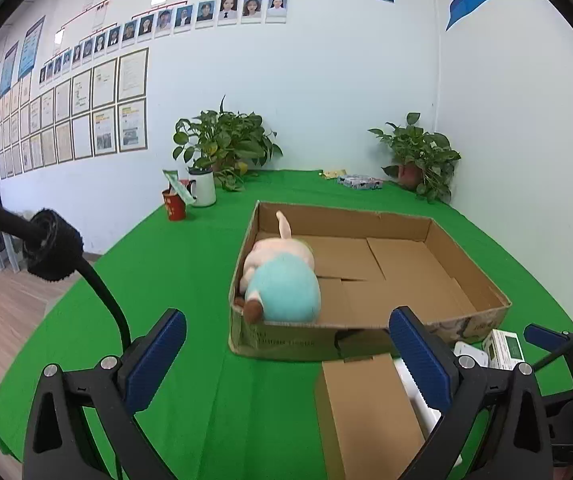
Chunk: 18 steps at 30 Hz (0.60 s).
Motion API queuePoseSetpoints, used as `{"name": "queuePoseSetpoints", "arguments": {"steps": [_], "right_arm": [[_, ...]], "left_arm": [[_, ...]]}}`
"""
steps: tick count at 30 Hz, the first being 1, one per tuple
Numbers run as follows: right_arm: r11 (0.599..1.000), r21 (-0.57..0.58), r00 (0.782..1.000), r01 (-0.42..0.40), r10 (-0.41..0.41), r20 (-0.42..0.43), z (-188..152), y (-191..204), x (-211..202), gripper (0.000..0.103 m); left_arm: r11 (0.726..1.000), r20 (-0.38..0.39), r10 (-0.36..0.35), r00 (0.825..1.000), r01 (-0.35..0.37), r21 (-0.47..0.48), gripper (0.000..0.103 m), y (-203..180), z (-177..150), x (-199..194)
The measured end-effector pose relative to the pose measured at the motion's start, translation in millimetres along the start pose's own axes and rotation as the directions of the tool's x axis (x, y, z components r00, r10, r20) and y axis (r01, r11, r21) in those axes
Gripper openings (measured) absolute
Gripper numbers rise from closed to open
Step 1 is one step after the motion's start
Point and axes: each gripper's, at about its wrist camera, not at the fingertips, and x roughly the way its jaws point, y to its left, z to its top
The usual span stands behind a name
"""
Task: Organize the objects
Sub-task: 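Lower the plush pig into the tray box and open the left gripper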
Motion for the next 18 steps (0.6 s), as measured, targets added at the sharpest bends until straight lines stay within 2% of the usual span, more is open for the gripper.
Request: {"name": "queuePoseSetpoints", "arguments": {"steps": [7, 12, 16, 18], "right_arm": [[1.000, -0.012, 1.000, 0.001, -0.001, -0.022, -17.0, 8.3, 1.0, 0.103], [1.000, -0.022, 1.000, 0.002, -0.002, 0.001, -17.0, 10.5, -9.2, 0.103], [0.998, -0.004, 0.998, -0.062, 0.062, 0.021, -9.4, 16.7, -29.0, 0.103], [0.986, -0.009, 0.986, -0.166, 0.166, 0.010, -4.2, 33.3, -35.5, 0.103]], "left_arm": [[0.998, -0.091, -0.028, 0.995, 0.024, -0.053, 0.102, 14.6, -36.5, -3.1], [0.996, -0.090, -0.051, 0.995, 0.044, -0.080, 0.101, 32.5, -30.2, -8.7], [0.999, -0.049, -0.031, 0.998, 0.030, -0.032, 0.101, 43.5, -9.1, -27.8], [1.000, -0.062, 0.005, 0.998, -0.005, 0.004, 0.101, 50.8, -2.2, -33.8]]}}
